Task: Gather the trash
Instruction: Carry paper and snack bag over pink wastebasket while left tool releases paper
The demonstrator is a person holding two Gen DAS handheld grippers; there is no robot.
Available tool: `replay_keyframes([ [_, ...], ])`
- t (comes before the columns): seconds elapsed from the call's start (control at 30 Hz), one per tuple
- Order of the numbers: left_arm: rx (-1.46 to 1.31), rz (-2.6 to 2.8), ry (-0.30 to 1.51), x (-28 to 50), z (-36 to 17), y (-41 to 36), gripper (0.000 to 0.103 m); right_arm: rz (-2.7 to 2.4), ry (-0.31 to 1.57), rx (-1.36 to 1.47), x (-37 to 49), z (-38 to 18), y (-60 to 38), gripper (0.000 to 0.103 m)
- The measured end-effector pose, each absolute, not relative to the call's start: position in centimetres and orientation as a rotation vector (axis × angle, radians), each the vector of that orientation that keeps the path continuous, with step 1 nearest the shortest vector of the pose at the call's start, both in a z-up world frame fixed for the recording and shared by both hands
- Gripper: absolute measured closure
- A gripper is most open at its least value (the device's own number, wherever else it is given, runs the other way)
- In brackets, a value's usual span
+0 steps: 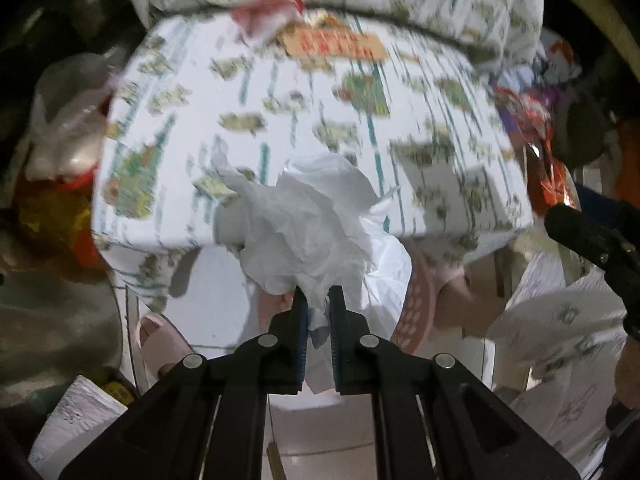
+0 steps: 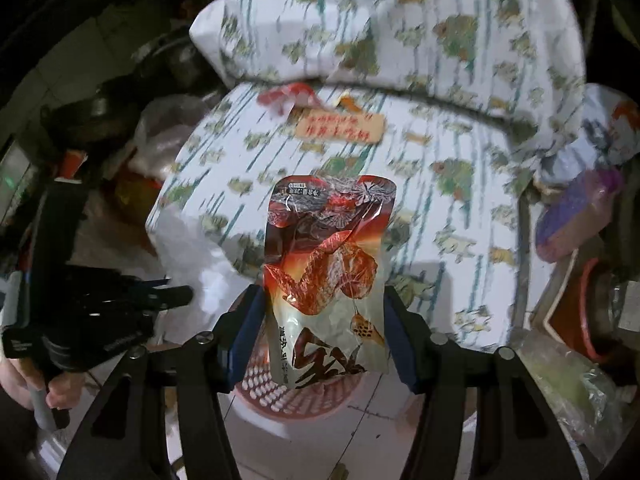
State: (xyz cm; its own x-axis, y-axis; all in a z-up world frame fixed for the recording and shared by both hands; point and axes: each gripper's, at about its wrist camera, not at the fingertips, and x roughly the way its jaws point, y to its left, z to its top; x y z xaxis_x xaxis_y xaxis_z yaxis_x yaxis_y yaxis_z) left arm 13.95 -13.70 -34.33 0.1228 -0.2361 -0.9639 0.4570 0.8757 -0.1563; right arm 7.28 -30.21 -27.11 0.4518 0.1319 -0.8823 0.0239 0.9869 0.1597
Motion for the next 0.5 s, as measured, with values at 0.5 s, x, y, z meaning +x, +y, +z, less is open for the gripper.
replay_keyframes([
  [0.5,0.247,-0.464,1.586,11.7,-41.9,-14.8,0.091,0.09,1.353,0.096,7.8,-33.0,-28.6,0.041],
])
